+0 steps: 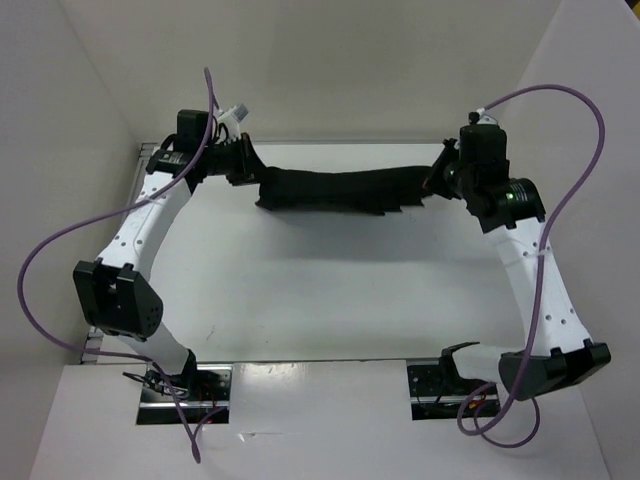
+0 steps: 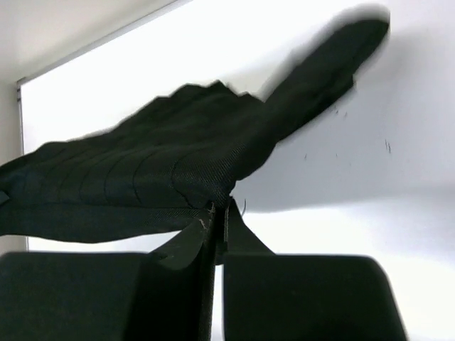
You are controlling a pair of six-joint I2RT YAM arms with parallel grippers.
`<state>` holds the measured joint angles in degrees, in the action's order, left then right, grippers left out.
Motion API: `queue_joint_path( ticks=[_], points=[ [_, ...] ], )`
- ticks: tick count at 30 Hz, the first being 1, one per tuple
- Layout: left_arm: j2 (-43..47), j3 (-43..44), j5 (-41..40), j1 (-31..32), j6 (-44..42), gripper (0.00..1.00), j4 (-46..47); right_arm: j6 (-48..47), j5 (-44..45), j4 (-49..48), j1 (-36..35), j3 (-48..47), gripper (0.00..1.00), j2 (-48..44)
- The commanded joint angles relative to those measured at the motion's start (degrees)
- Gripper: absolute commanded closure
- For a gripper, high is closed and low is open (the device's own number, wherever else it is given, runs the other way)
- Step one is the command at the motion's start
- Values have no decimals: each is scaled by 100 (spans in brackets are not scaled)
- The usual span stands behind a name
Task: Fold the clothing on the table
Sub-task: Flatten the skirt out
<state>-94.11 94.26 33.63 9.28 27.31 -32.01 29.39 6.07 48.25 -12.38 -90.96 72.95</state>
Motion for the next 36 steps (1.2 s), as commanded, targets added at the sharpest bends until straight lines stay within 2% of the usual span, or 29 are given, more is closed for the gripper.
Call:
queue_joint_path(
  ticks=[1, 3, 6, 8, 10, 13, 18, 19, 21, 22, 23, 24, 27, 28, 29, 30, 31, 33, 34, 35, 36],
  points=[
    [917, 13, 460, -233, -287, 98, 73, -144, 343, -1, 140, -10, 100, -965],
    [1278, 153, 531, -233, -288, 98, 19, -144, 290, 53, 140, -10, 100, -1230],
    [1281, 478, 382, -295, -288, 96, -200, -196, 290, 194, 140, -246, 100, -1048],
    [1044, 628, 250, -295, -288, 96, -200, -249, 228, 72, 140, -247, 100, -836],
    [553, 629, 250, -295, -235, 98, -200, -302, 167, -174, 192, -160, 100, -432],
    [-334, 1119, 250, -295, -182, 100, -200, -442, -122, -649, 393, -368, 100, 286],
    [-1809, 3262, 319, -348, -182, 100, -726, -574, -229, -1097, 754, -1344, 100, 1107],
    [-2005, 4092, 398, -417, -182, 100, -850, -574, -229, -1098, 816, -1485, 100, 1221],
    [-2565, 4975, 461, -480, -129, 100, -1376, -636, -281, -1151, 947, -1846, 100, 1300],
    [-2726, 5815, 513, -480, -129, 100, -1578, -706, -342, -1151, 948, -1916, 100, 1301],
    [-2753, 5823, 513, -480, -199, 100, -1659, -706, -343, -1151, 1026, -1917, 100, 1301],
    [-2667, 5701, 513, -480, -200, 100, -1590, -706, -343, -1151, 1027, -1917, 100, 1231],
    [-2333, 5078, 513, -480, -366, 98, -1589, -759, -396, -1309, 1027, -1130, 100, 863],
    [-2088, 4824, 513, -410, -419, 97, -1441, -707, -457, -1309, 1027, -935, 100, 661],
    [-1912, 4073, 513, -409, -419, 97, -1309, -706, -457, -1257, 1027, -550, 100, 581],
    [-1710, 4065, 513, -331, -420, 97, -1116, -706, -544, -1257, 1027, -546, 100, 493],
    [-1490, 2995, 513, -330, -350, 97, -880, -637, -545, -1135, 1027, -128, 100, 414],
    [-813, 1856, 513, -277, -209, 97, -185, -514, -859, -1011, 1027, 366, 100, 151],
    [-620, 1320, 461, -277, -148, 97, -44, -461, -957, -863, 1027, 882, 100, 63],
    [-278, 357, 461, -277, -86, 97, 140, -338, -1115, -800, 1027, 1435, 100, -173],
    [-101, -96, 374, -277, -86, 99, 142, -250, -1116, -721, 975, 1710, 100, -306]
  ],
)
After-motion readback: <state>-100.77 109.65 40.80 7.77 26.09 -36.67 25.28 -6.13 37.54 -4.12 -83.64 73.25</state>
